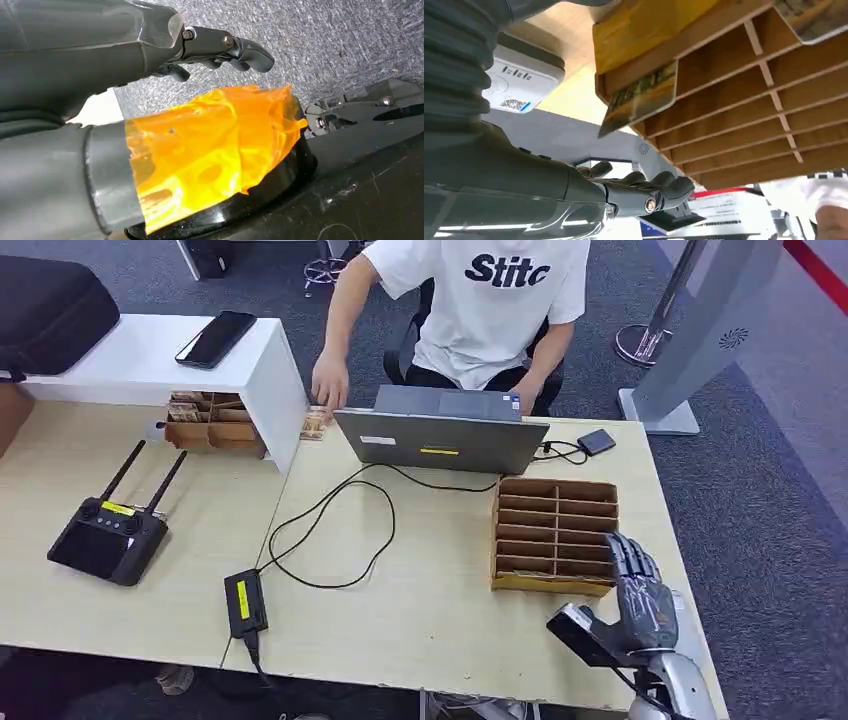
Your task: Pass the card to the sensor for recognition and then transmit it.
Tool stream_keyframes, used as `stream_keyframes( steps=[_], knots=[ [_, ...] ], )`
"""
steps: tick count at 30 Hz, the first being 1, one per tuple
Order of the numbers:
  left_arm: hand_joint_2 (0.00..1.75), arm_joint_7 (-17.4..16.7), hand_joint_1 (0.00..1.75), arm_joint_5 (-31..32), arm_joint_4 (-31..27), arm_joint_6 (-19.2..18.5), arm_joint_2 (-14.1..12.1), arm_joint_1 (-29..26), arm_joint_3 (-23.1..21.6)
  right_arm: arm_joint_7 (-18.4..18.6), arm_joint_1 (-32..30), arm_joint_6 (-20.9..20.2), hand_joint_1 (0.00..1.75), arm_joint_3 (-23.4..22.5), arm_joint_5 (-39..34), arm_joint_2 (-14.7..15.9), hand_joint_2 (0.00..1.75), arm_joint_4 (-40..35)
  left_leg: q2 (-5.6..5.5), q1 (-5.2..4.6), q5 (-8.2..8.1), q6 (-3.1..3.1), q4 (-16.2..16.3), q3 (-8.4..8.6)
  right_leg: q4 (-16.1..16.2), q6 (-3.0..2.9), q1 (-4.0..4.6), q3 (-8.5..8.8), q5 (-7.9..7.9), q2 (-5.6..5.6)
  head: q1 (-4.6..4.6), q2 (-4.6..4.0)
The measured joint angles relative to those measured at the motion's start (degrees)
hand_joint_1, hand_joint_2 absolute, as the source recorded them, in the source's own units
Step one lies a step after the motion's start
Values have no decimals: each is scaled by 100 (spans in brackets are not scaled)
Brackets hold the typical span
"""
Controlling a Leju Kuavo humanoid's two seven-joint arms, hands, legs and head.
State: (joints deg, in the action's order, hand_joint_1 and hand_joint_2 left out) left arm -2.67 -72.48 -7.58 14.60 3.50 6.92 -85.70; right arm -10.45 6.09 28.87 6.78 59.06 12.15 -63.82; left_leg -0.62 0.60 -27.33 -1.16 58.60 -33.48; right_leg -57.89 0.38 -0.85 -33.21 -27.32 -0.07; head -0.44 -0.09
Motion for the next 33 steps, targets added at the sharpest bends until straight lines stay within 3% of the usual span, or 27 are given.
stream_keyframes(
  steps=[24, 25, 26, 27, 28, 29, 30, 33],
  knots=[
    [0, -4, 0, -22, 0, -2, -7, 5, -44, -74, 132, 114, 2, 2, -13, -2, 175, 264, 0, 0, 0, 0, 0, 0, 0, 0, 0, 0, 0, 0, 0, 0],
    [0, -4, 0, -22, 0, -2, -7, 5, -44, -87, 137, 114, 7, 2, -20, -2, 175, 264, 0, 0, 0, 0, 0, 0, 0, 0, 0, 0, 0, 0, 0, 0],
    [0, -4, 0, -22, 0, -2, -7, 5, -46, -103, 144, 114, 42, 2, -28, -2, 175, 264, 0, 0, 0, 0, 0, 0, 0, 0, 0, 0, 0, 1, 0, 0],
    [0, -4, 0, -24, 0, -2, -7, 5, -48, -114, 151, 114, 131, 2, -37, -2, 175, 264, 0, 0, 0, 0, 0, 0, 0, 0, 0, 0, 0, 1, 0, 0],
    [0, -4, 0, -24, 0, -2, -7, 6, -48, -124, 156, 114, 131, 2, -46, -2, 175, 258, 0, 0, 0, 0, 0, 0, 0, 0, 0, 0, 0, 1, 2, 0],
    [0, -4, 0, -26, 0, -2, -7, 6, -52, -142, 160, 111, 155, 2, -48, -4, 175, 245, 0, 0, 0, 0, 0, 0, 0, 0, 0, 0, 0, 0, 2, 0],
    [0, -4, 0, -26, 0, -2, -9, 6, -57, -157, 166, 111, 164, 4, -48, -7, 175, 229, 0, 0, 0, 0, 0, 0, 0, 0, 0, 0, 0, 0, 0, 0],
    [0, -4, 0, -28, 0, -4, -9, 9, -85, -171, 188, 103, 166, 13, -55, -11, 175, 214, 0, 0, 0, 0, 0, 0, 0, 0, 0, 0, 0, 0, 2, 0]
  ],
)
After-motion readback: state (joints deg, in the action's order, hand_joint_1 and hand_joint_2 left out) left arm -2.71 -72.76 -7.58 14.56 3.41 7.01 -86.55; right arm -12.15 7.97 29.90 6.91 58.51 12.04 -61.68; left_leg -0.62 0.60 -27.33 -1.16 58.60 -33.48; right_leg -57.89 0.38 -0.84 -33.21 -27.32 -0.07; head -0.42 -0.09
